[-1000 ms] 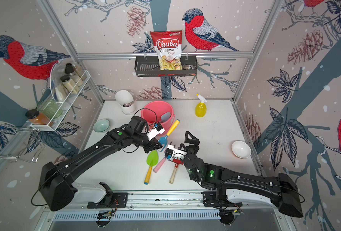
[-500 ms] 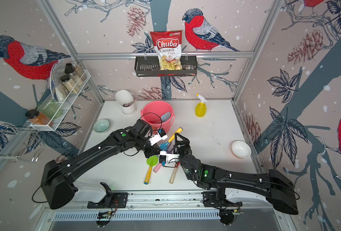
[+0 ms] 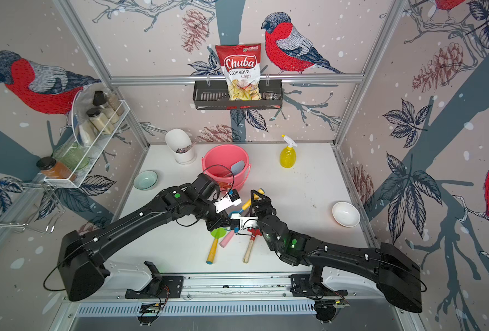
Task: Organize the gardening tools
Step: Pick up the gardening tool from the center of the board.
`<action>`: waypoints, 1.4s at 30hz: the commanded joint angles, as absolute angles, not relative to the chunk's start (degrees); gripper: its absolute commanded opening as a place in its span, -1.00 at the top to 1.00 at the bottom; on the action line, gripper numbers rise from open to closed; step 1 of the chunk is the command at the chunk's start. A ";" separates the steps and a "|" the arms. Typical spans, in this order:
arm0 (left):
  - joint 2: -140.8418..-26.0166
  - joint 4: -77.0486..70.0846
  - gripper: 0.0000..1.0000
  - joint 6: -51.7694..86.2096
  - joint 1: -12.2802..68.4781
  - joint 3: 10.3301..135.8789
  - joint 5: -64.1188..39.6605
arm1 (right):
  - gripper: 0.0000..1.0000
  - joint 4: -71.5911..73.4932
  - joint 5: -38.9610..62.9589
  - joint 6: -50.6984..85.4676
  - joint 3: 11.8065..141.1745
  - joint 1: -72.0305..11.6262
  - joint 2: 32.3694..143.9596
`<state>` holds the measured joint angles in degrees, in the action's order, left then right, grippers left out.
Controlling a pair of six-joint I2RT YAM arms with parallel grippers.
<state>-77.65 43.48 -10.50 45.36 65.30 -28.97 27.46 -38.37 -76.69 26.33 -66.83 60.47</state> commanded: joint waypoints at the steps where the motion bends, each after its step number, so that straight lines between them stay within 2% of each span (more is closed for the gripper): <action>1: -77.78 44.33 1.00 -11.40 45.70 66.17 -29.84 | -0.42 30.25 -36.13 -77.15 26.11 -66.71 60.87; 5: -77.87 45.04 1.00 -11.73 45.70 67.04 -29.27 | -0.10 30.49 -35.71 -77.16 25.68 -66.77 60.76; 14: -78.64 46.56 1.00 -12.13 45.79 68.84 -28.43 | 0.33 31.47 -34.71 -78.70 25.22 -66.80 61.04; 19: -79.01 47.44 0.99 -12.22 45.79 70.03 -27.59 | 0.67 30.76 -34.63 -78.48 25.16 -66.80 61.65; 22: -79.01 47.81 0.79 -12.22 45.88 70.61 -27.04 | 0.88 31.15 -35.13 -78.23 25.05 -66.80 62.21; 25: -78.84 48.20 0.47 -12.05 45.88 71.40 -26.24 | 0.99 31.49 -35.24 -77.75 25.30 -66.80 62.71; 30: -77.17 48.53 -0.19 -11.62 45.88 72.68 -23.45 | 1.00 31.22 -36.31 -75.26 26.32 -65.97 63.87; 36: -70.88 44.78 -0.80 -9.01 45.55 71.28 -15.01 | 1.00 30.81 -38.45 -68.42 27.33 -64.05 65.71; 38: -67.13 40.69 -0.92 -7.44 44.65 69.44 -11.79 | 1.00 30.60 -38.84 -65.69 27.58 -63.19 66.54; 42: -58.50 30.19 -0.93 -3.92 39.98 64.07 -10.57 | 1.00 29.67 -38.67 -59.77 29.16 -61.00 68.42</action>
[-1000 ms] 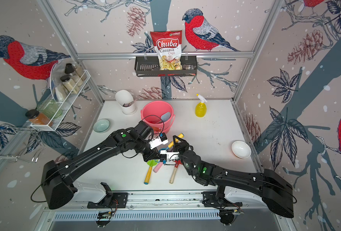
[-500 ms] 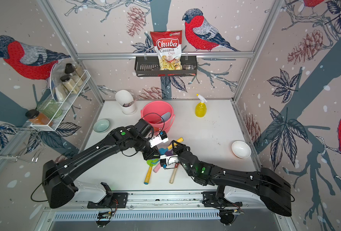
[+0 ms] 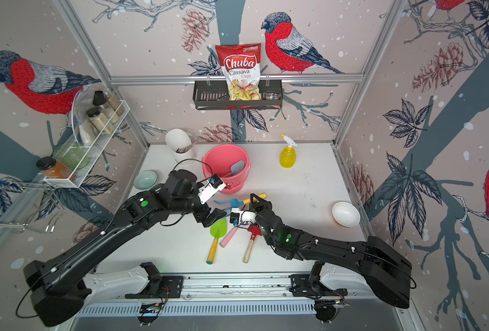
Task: Organize the gardening tools
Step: Pick up the gardening tool from the center of the board, then place the gardening tool in the container.
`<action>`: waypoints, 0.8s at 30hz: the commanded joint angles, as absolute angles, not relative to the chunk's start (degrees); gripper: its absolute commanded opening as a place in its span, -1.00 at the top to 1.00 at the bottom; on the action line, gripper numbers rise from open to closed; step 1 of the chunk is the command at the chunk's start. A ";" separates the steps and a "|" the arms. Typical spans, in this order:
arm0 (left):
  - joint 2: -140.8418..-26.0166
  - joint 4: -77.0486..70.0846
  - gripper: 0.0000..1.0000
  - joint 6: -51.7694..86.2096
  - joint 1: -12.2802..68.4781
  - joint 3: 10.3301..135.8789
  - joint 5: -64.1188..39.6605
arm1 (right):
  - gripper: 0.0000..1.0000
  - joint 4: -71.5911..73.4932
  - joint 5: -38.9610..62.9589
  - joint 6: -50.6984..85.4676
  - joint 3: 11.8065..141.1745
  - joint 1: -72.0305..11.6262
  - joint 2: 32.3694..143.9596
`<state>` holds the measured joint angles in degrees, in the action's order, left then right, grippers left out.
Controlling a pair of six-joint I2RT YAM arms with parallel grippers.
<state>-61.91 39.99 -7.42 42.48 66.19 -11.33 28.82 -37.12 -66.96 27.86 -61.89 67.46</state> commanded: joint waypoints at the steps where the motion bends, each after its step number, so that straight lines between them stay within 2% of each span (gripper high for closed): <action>1: -56.97 28.63 -0.93 -3.28 38.79 63.29 -10.80 | 1.00 29.66 -38.70 -58.18 29.90 -60.42 68.92; 13: -49.21 14.27 -0.92 2.35 36.22 54.25 -4.57 | 1.00 24.88 -30.50 -31.12 51.09 -52.16 80.43; 19: -47.00 8.39 -0.92 6.19 35.95 48.46 -4.06 | 1.00 24.65 -21.70 -13.20 61.11 -47.03 85.52; 24: -45.93 3.43 -0.92 9.56 35.86 43.94 -5.01 | 1.00 26.32 -18.54 -5.73 65.48 -45.63 90.62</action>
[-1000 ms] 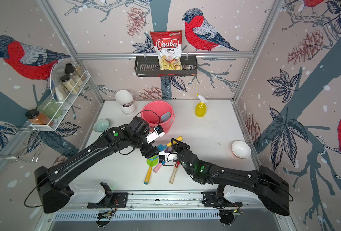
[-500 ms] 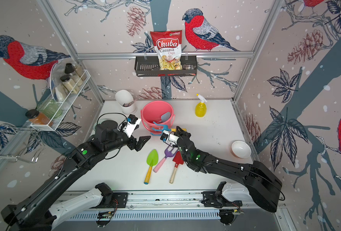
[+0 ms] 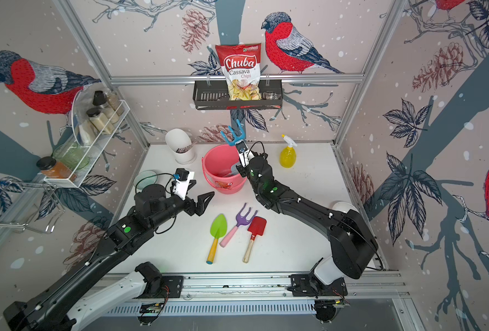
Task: Organize the gardening tools
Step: Place the gardening tool in the container.
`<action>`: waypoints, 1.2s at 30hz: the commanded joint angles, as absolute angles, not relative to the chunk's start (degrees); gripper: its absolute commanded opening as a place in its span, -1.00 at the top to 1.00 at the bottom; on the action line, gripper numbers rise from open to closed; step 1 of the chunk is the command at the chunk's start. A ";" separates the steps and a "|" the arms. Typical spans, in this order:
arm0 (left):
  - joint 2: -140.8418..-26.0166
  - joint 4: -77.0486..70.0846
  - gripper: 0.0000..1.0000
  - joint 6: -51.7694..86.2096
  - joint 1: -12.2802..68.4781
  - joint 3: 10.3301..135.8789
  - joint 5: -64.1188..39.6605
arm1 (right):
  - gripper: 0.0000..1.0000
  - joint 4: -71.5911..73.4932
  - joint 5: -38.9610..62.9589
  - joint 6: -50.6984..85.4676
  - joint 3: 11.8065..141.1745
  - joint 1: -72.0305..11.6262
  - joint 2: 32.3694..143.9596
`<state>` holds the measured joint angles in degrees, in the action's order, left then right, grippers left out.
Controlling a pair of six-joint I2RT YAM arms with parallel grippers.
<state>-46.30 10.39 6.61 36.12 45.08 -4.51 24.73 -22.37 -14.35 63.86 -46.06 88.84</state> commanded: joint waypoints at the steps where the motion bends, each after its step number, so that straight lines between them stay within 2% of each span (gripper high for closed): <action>1: -45.88 2.84 -0.92 10.04 35.86 43.35 -5.06 | 1.00 26.94 -17.92 -4.43 65.89 -45.43 91.70; 10: -46.05 1.05 -0.92 10.97 35.86 41.53 -5.32 | 1.00 34.80 -15.56 3.50 66.04 -44.60 98.81; 26: -45.84 1.76 -0.92 10.99 35.86 40.91 -4.86 | 0.99 28.67 -15.72 8.10 71.07 -44.78 105.94; 28: -45.89 2.02 -0.92 10.79 35.87 41.04 -4.79 | 0.79 27.71 -16.51 8.11 71.69 -45.16 106.34; 30: -45.88 2.15 -0.92 10.48 35.86 41.13 -4.61 | 0.33 27.29 -17.95 7.64 71.89 -45.87 106.37; 32: -45.79 2.44 -0.92 10.42 35.90 41.13 -4.53 | -0.01 27.09 -19.49 7.31 71.89 -46.38 106.44; 36: -45.75 2.73 -0.92 10.41 35.86 41.13 -4.31 | -0.26 27.36 -20.71 8.12 71.20 -47.09 106.18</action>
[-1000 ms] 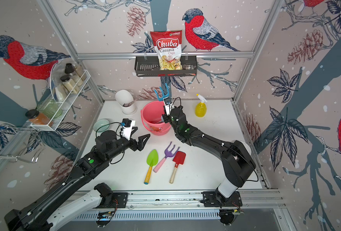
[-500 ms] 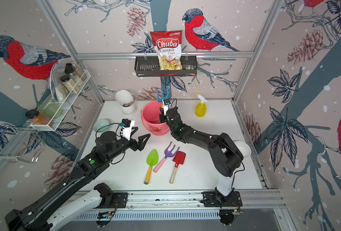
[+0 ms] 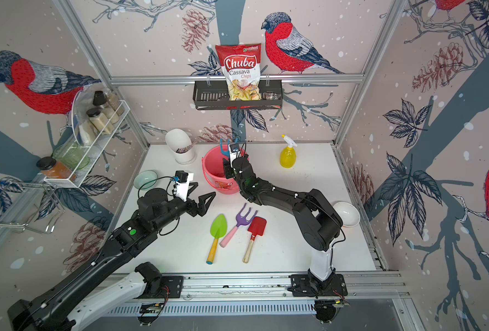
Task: Organize the gardening tools
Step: Place the gardening tool in the container.
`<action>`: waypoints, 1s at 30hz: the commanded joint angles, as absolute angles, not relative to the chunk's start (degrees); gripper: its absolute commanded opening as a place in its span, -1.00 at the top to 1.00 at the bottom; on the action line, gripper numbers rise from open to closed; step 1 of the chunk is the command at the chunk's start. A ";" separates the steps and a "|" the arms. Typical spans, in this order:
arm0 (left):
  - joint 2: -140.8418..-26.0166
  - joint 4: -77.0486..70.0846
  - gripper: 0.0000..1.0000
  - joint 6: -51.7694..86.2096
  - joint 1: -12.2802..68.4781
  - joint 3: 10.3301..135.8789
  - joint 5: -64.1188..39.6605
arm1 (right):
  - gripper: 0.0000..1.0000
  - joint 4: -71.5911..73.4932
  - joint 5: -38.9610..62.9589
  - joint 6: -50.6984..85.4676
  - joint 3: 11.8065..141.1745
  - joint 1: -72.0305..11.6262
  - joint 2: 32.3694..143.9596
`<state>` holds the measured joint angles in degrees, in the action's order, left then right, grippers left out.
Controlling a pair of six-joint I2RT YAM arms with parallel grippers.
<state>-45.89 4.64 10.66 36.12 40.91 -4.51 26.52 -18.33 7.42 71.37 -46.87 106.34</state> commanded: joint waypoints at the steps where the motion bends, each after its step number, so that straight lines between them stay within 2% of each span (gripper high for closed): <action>1: -45.70 2.83 -0.92 10.40 35.86 41.07 -4.19 | -0.30 27.65 -20.67 8.43 70.92 -47.04 106.01; 10: -48.64 8.06 -0.89 12.58 35.88 41.51 -1.74 | -0.66 28.75 -23.97 8.24 68.82 -48.04 100.64; 18: -51.84 17.85 -0.82 22.62 37.02 40.54 -5.35 | -0.99 13.71 -23.72 10.44 68.07 -48.20 91.06; 25: -54.64 24.23 -0.80 30.97 44.43 38.85 -5.05 | -1.00 6.32 -20.25 15.14 60.96 -47.66 81.95; 30: -58.72 27.98 -0.70 34.84 47.94 38.49 -4.29 | -1.00 1.64 -15.01 20.56 58.31 -45.53 77.52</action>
<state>-57.78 24.53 31.16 46.87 38.72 -4.67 5.43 -18.83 16.08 58.96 -46.28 78.96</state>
